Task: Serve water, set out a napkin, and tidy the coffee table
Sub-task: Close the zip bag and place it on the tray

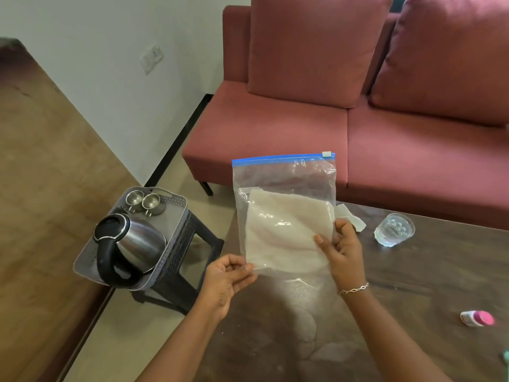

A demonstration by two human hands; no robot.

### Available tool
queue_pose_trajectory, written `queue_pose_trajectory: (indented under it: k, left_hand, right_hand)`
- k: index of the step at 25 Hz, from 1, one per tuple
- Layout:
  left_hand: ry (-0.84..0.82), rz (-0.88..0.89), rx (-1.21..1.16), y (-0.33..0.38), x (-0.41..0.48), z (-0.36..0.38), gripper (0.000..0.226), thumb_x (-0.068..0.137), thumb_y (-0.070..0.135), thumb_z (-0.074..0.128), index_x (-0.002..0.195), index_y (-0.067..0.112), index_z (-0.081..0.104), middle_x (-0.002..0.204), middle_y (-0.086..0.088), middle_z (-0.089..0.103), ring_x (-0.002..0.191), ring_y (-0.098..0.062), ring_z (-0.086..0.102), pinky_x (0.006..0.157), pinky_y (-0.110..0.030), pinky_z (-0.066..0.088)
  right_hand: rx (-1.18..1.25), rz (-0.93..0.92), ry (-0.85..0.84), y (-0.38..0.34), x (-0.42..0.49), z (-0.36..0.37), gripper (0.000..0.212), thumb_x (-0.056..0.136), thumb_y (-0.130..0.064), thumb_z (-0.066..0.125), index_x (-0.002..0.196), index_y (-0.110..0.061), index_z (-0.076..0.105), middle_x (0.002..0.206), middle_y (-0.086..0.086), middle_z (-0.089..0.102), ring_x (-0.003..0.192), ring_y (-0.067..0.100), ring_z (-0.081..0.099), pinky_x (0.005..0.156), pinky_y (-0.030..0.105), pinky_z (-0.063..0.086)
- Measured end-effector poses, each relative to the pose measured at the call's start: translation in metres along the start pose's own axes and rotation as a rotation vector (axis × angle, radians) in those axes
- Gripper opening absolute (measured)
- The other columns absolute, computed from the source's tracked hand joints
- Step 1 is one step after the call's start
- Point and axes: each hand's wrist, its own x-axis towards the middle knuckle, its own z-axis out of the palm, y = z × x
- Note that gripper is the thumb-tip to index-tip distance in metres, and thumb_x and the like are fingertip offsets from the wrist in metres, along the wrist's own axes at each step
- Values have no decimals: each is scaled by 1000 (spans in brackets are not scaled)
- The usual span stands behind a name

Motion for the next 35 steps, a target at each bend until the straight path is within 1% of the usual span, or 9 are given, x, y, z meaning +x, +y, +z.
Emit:
queue_pose_trajectory:
  k: [3, 7, 10, 12, 16, 19, 23, 28, 35]
  left_hand:
    - [55, 98, 257, 7, -5, 3, 13, 76, 2, 69, 77, 9, 58, 76, -7, 60, 72, -20, 64, 62, -28, 58]
    - [204, 695, 653, 58, -22, 28, 47, 63, 53, 69, 102, 34, 52, 107, 14, 54, 110, -16, 52, 92, -31, 45]
    - [93, 1016, 822, 108, -37, 68, 60, 67, 56, 63, 120, 34, 45, 118, 30, 42, 125, -5, 39, 102, -16, 34]
    - [-17, 1004, 880, 129, -39, 91, 59, 68, 54, 64, 120, 31, 50, 118, 24, 50, 119, 0, 44, 98, -13, 36]
    - [-204, 880, 832, 135, -34, 98, 4, 77, 22, 72, 81, 22, 69, 76, 10, 68, 69, -1, 57, 65, -18, 45]
    - [-293, 747, 605, 130, -35, 90, 11, 74, 13, 73, 84, 18, 71, 75, -1, 72, 77, -18, 67, 73, -28, 55]
    - [-258, 680, 521, 123, -39, 86, 12, 73, 3, 71, 77, 13, 70, 68, 3, 73, 69, -11, 68, 68, -18, 56]
    - [-140, 921, 617, 119, -44, 88, 29, 70, 2, 75, 74, 29, 64, 66, 10, 68, 69, 1, 63, 69, -11, 50]
    - [-177, 1147, 844, 103, -52, 95, 17, 78, 26, 67, 89, 30, 54, 81, 10, 67, 85, -3, 66, 75, -14, 53]
  right_hand:
    - [-45, -57, -6, -6, -3, -9, 18, 73, -35, 67, 82, -34, 52, 74, 2, 64, 69, 22, 60, 60, 36, 50]
    - [-229, -162, -69, -15, 1, -21, 12, 77, -26, 60, 84, -22, 52, 72, -9, 60, 58, 7, 50, 56, 29, 43]
    - [-493, -327, -140, -22, -4, -23, 5, 83, -32, 49, 87, -32, 46, 77, -16, 57, 61, 5, 52, 58, 23, 43]
    - [-601, -387, -158, -25, -9, -22, 11, 84, -36, 38, 93, -37, 45, 73, -17, 58, 64, 7, 54, 59, 27, 44]
    - [-663, -514, -92, -26, -15, -25, 29, 76, -19, 35, 98, -31, 48, 77, -10, 63, 70, 10, 54, 56, 24, 43]
    - [-688, -597, -45, -31, -18, -31, 30, 73, -12, 35, 96, -23, 50, 73, 3, 68, 70, 12, 52, 55, 21, 43]
    - [-665, -629, -52, -30, -22, -33, 24, 76, -11, 37, 95, -20, 49, 73, 5, 66, 67, 8, 51, 55, 18, 42]
    - [-579, -536, -102, -32, -24, -33, 28, 88, -50, 43, 106, -30, 51, 96, -17, 59, 90, 1, 55, 76, 28, 48]
    - [-321, -604, 7, -102, 5, 18, 21, 84, -31, 57, 99, -19, 67, 97, -12, 64, 92, 10, 61, 74, 41, 53]
